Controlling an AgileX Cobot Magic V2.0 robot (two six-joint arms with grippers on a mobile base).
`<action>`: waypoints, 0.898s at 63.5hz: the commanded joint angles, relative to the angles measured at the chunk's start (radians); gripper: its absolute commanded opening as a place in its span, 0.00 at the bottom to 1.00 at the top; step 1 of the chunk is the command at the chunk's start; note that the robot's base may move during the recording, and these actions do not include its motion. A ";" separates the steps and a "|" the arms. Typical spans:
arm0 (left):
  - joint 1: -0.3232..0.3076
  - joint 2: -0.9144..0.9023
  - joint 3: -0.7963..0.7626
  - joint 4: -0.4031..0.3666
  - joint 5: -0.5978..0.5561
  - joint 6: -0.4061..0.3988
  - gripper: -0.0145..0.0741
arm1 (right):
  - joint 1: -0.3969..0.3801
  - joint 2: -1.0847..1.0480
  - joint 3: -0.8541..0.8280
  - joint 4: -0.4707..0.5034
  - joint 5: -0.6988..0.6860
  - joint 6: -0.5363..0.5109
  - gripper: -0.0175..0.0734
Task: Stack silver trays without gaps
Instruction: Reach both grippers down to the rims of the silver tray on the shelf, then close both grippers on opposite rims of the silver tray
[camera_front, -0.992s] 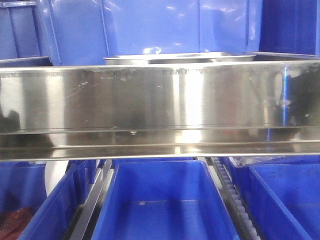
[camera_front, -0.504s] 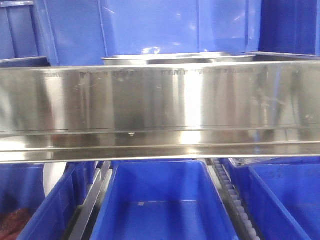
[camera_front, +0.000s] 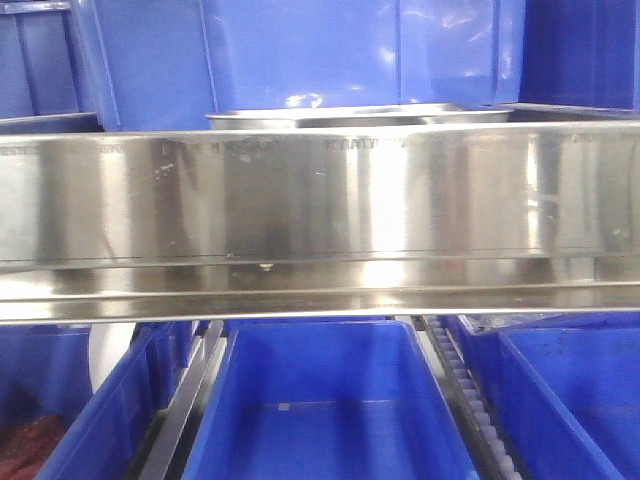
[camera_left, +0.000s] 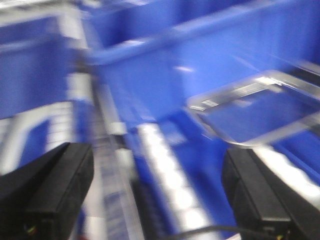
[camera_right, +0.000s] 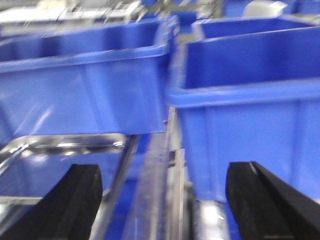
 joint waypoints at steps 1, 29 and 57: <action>-0.099 0.089 -0.110 -0.011 -0.035 0.008 0.66 | 0.066 0.081 -0.124 0.005 -0.037 -0.020 0.86; -0.272 0.724 -0.687 0.183 0.292 -0.401 0.64 | 0.253 0.621 -0.652 -0.061 0.424 0.136 0.86; -0.169 1.079 -0.965 0.153 0.537 -0.620 0.63 | 0.253 0.985 -0.963 -0.179 0.658 0.300 0.86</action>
